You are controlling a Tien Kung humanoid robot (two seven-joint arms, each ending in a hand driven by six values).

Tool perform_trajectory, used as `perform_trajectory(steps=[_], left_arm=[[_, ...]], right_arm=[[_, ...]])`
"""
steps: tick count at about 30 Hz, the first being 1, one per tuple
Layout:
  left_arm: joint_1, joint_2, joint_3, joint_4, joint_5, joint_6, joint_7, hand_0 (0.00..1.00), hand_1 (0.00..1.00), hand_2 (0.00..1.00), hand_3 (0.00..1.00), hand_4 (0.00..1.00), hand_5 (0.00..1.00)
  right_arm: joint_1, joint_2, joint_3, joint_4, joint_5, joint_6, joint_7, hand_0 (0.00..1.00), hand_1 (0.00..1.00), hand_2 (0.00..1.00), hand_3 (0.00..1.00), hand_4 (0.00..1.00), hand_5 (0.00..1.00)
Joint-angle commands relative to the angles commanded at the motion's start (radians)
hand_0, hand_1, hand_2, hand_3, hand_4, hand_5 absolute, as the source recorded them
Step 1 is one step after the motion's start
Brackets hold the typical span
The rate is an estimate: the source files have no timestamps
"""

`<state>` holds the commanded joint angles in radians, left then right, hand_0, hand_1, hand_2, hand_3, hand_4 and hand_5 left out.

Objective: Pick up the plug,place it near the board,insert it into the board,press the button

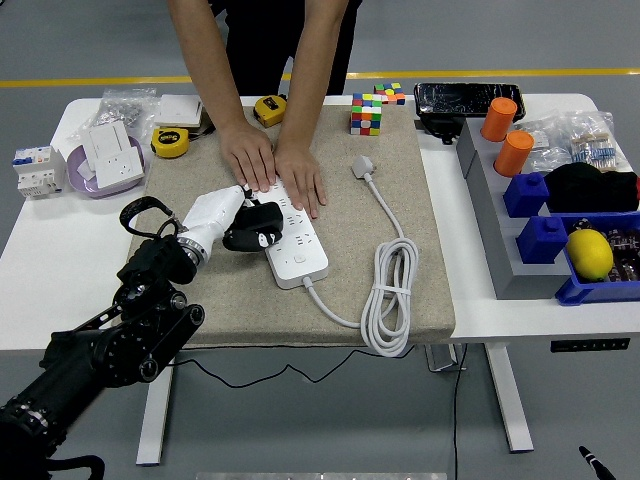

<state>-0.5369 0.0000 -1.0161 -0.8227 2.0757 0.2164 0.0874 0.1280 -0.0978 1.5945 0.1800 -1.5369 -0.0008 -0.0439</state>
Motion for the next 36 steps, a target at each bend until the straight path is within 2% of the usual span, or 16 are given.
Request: perform_trajectory(steps=[25,32,36], left_arm=[[0.006,0.0,-0.015,0.01,-0.025,0.012,-0.012,0.384,0.218,0.273,0.269,0.561,0.246],[0.01,0.0,-0.016,0.011,-0.143,0.032,-0.042,0.384,0.217,0.273,0.267,0.565,0.254],[0.013,0.0,-0.022,0.006,-0.179,0.04,-0.052,0.384,0.217,0.273,0.267,0.565,0.254]], right_arm=[[-0.005,-0.002,0.009,0.0,-0.007,0.0,0.002,0.813,0.734,0.733,0.765,0.998,0.998],[-0.01,-0.003,0.016,0.0,-0.011,-0.001,0.003,0.813,0.734,0.733,0.765,0.998,0.998],[-0.013,-0.003,0.019,0.0,-0.013,-0.001,0.003,0.813,0.734,0.733,0.765,0.998,0.998]])
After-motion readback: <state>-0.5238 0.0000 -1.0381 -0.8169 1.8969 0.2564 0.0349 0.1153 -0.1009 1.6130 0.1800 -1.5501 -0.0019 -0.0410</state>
